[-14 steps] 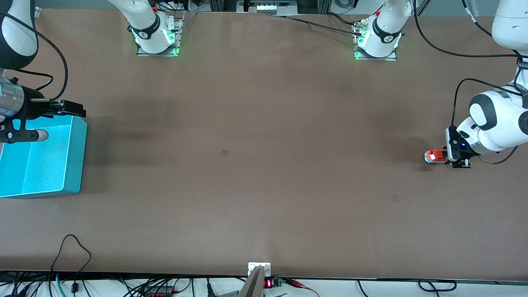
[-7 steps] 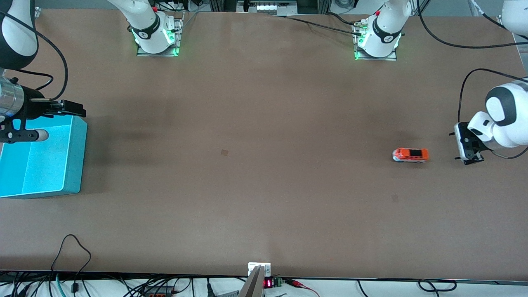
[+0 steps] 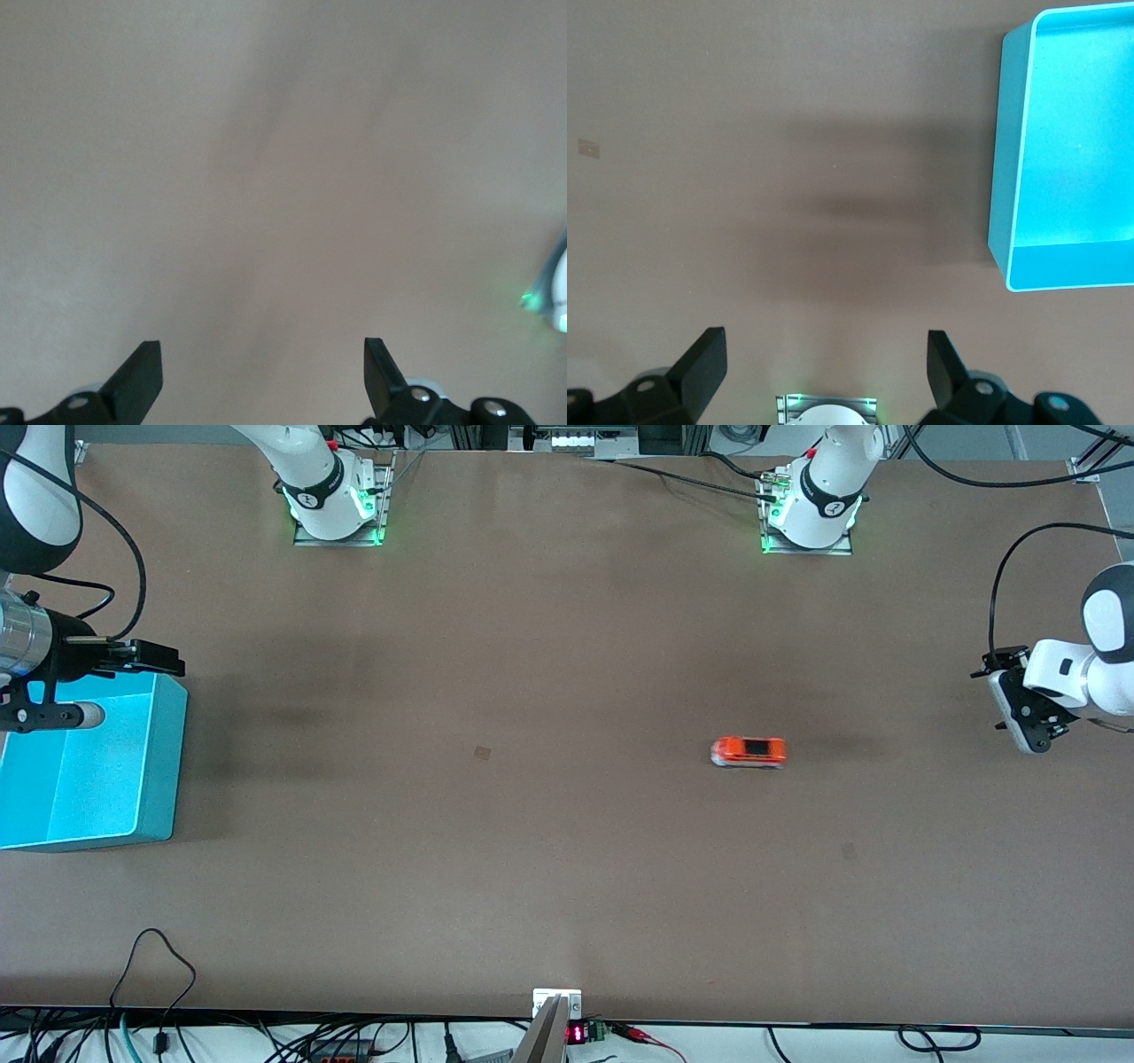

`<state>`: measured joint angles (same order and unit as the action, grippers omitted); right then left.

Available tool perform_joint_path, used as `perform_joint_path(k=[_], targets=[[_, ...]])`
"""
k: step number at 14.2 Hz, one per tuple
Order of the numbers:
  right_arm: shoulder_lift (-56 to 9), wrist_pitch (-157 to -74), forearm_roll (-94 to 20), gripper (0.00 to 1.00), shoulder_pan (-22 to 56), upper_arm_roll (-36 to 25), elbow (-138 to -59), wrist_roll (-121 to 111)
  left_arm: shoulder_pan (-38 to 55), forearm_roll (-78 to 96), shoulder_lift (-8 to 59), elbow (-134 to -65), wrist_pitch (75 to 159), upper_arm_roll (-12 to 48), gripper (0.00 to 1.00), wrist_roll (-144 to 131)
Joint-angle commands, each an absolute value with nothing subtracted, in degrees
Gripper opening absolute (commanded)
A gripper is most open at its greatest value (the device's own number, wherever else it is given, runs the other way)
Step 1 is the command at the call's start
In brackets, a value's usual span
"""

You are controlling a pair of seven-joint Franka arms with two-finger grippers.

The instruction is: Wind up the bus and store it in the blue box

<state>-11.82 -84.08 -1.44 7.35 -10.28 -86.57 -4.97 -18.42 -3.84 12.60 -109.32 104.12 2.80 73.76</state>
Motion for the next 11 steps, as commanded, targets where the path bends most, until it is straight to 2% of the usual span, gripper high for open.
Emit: perform_joint_path(k=[1, 5, 11], targets=[[-11.6, -83.41, -2.37, 1.0, 7.3, -10.37, -86.57, -5.01, -18.28, -5.45, 11.34, -105.48, 96.97, 5.26, 1.0, 65.33], [-11.69, -83.41, -2.37, 1.0, 7.29, -10.37, -86.57, -5.01, -18.19, -5.45, 11.25, -98.46, 87.21, 8.52, 1.0, 54.7], [-11.69, -83.41, -2.37, 1.0, 7.29, -10.37, -86.57, -4.92, -18.19, -5.45, 9.76, -94.22, 79.55, 14.05, 1.0, 35.99]])
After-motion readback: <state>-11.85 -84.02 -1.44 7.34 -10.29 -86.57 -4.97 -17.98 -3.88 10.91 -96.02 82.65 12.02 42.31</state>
